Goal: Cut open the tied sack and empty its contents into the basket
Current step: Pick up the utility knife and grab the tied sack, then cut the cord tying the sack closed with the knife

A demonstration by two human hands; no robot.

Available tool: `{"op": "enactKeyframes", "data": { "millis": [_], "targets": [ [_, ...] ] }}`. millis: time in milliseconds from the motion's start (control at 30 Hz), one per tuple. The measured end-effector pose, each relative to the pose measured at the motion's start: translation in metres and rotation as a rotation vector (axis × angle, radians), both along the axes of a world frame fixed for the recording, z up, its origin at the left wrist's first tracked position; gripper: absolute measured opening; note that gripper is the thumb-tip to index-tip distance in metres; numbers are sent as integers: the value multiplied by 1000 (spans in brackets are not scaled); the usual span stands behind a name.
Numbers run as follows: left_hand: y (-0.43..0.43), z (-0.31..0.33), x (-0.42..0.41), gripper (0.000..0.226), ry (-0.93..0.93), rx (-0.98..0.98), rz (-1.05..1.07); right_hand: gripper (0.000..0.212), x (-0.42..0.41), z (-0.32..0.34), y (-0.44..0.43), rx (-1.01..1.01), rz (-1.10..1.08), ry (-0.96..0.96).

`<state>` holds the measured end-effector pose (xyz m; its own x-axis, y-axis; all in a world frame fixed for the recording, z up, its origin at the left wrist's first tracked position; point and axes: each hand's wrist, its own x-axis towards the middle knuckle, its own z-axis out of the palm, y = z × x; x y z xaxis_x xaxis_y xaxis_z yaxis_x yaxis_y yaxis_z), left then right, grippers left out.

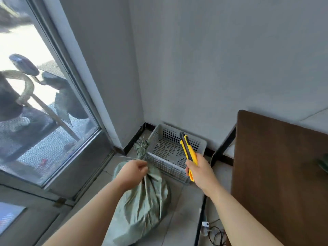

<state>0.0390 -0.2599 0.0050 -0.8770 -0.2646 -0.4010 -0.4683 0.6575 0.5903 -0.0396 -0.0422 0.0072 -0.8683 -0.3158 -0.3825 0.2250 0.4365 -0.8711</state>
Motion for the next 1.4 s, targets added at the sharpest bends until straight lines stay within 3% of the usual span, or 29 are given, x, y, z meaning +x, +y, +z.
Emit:
{"op": "enactKeyframes", "data": {
  "millis": [200, 367, 900, 1033, 1167, 1267, 1400],
  "targets": [
    [-106, -20, -10, 15, -25, 0, 121, 16, -18, -38, -109, 31, 25, -36],
    [-178, -89, -41, 19, -60, 2, 174, 11, -41, -104, -174, 45, -23, -89],
    [-212, -420, -155, 16, -217, 84, 277, 18, -130, -412, -233, 99, -90, -205],
    [-212, -488, -170, 74, -306, 149, 316, 18, -143, -462, -232, 64, -91, -198],
    [-215, -545, -186, 97, -317, 31, 205, 12, -151, -488, -223, -69, -136, -238],
    [-212, -571, -199, 90, -338, 39, 207, 8, -156, -502, -214, -134, -143, -281],
    [-201, -579, -199, 51, -238, 109, 270, 13, -161, -505, -203, -127, -166, -288]
  ]
}}
